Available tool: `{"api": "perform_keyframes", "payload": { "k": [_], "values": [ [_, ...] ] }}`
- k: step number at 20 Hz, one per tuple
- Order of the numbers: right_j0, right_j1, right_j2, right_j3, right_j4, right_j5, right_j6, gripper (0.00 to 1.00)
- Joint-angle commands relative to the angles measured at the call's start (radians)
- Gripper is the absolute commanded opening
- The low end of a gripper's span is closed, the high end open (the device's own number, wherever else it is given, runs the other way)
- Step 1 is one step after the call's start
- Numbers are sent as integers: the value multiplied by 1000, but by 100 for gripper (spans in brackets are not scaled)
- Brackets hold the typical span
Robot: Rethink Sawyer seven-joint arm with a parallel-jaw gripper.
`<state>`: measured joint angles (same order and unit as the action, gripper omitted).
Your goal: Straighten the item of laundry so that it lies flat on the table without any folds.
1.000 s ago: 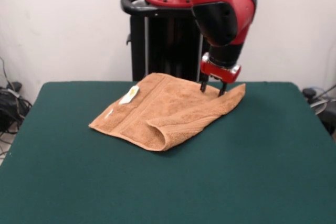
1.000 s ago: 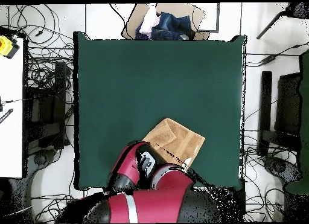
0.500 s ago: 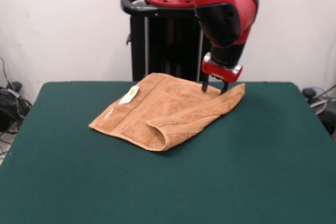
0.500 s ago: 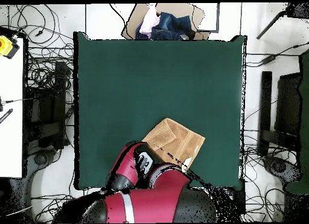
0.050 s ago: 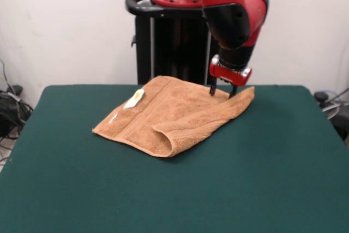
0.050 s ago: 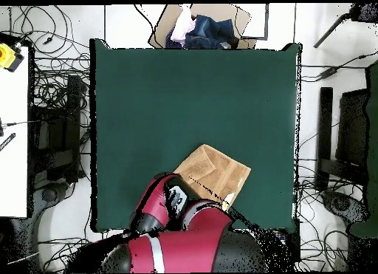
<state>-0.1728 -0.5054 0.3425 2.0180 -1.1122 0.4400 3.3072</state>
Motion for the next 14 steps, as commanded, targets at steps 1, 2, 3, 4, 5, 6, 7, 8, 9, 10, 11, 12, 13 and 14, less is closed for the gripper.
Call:
{"api": "perform_keyframes", "payload": {
  "k": [1, 2, 3, 4, 5, 6, 7, 8, 9, 10, 11, 12, 13, 14],
  "values": [
    [-15, 67, -32, -78, -130, -95, -129, 100],
    [-48, 71, -27, -91, -134, -75, -175, 100],
    [-42, 69, -46, -116, -162, -86, -149, 100],
    [-42, 69, -53, -136, -178, -80, -146, 100],
    [-26, 69, -70, -158, -207, -91, -112, 100],
    [-29, 71, -72, -176, -211, -85, -115, 100],
    [-35, 74, -70, -190, -214, -81, -128, 100],
    [-39, 78, -72, -204, -218, -85, -133, 100],
    [-65, 85, -56, -211, -207, -77, -184, 100],
    [-73, 91, -54, -223, -207, -74, -202, 100],
    [-93, 96, -41, -228, -202, -66, -246, 100],
    [-110, 101, -29, -237, -194, -57, -278, 100],
    [-127, 106, -16, -247, -185, -45, -317, 100],
    [-136, 112, -6, -257, -178, -33, -346, 100]
  ]
}}
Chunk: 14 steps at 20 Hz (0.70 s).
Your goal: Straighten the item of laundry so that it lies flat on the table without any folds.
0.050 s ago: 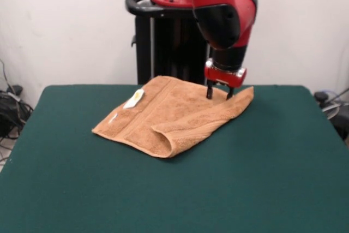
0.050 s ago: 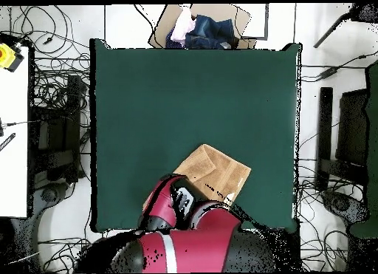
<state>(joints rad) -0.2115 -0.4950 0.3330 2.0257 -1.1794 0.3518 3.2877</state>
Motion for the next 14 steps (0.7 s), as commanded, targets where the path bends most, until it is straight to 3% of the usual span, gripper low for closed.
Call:
{"api": "perform_keyframes", "payload": {
  "k": [1, 14],
  "values": [
    [-107, 107, 13, -275, -104, 66, -355, 100],
    [-101, 178, 60, -451, 24, 182, -536, 100]
  ]
}}
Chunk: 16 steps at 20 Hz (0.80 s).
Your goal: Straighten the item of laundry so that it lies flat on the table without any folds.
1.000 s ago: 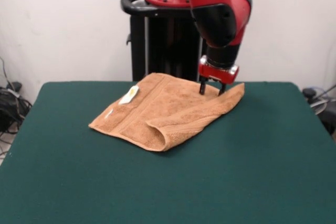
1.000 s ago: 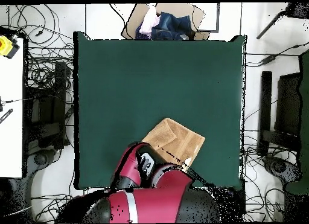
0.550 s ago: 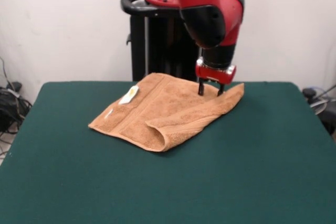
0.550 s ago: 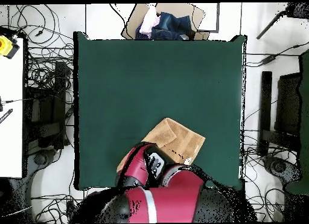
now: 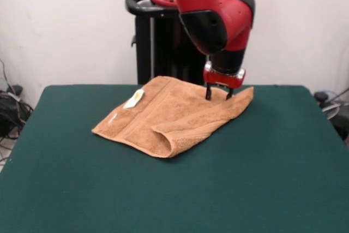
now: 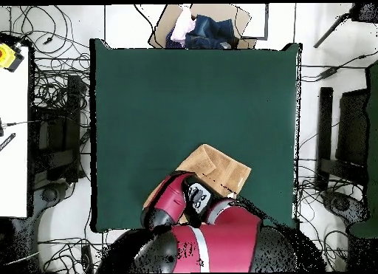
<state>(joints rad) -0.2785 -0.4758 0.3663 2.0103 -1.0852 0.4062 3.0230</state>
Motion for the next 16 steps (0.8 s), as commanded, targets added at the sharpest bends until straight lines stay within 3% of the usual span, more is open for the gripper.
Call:
{"api": "perform_keyframes", "payload": {
  "k": [1, 7, 16],
  "values": [
    [-40, 164, 33, -446, -59, 134, -290, 100],
    [-52, 191, 61, -516, 5, 185, -396, 100],
    [-18, 235, 79, -615, -16, 189, -474, 100]
  ]
}}
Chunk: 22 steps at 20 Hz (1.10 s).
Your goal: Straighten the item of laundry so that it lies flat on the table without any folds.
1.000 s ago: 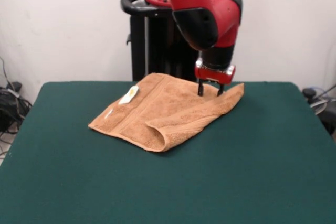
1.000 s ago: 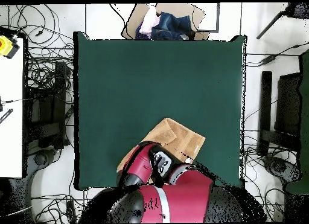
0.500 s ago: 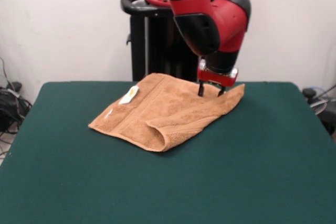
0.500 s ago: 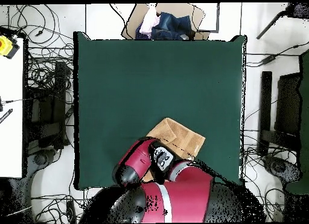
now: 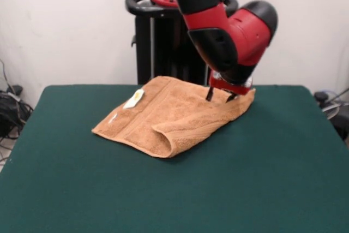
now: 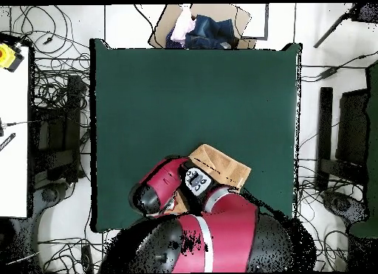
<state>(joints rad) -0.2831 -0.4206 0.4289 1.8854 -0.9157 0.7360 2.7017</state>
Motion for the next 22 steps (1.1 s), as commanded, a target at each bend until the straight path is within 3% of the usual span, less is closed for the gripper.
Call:
{"api": "perform_keyframes", "payload": {
  "k": [1, 10, 22],
  "values": [
    [-12, 187, 22, -504, -188, -134, -165, 100],
    [34, 215, 33, -584, -211, -95, -161, 100],
    [28, 208, 75, -584, -249, -94, -130, 100]
  ]
}}
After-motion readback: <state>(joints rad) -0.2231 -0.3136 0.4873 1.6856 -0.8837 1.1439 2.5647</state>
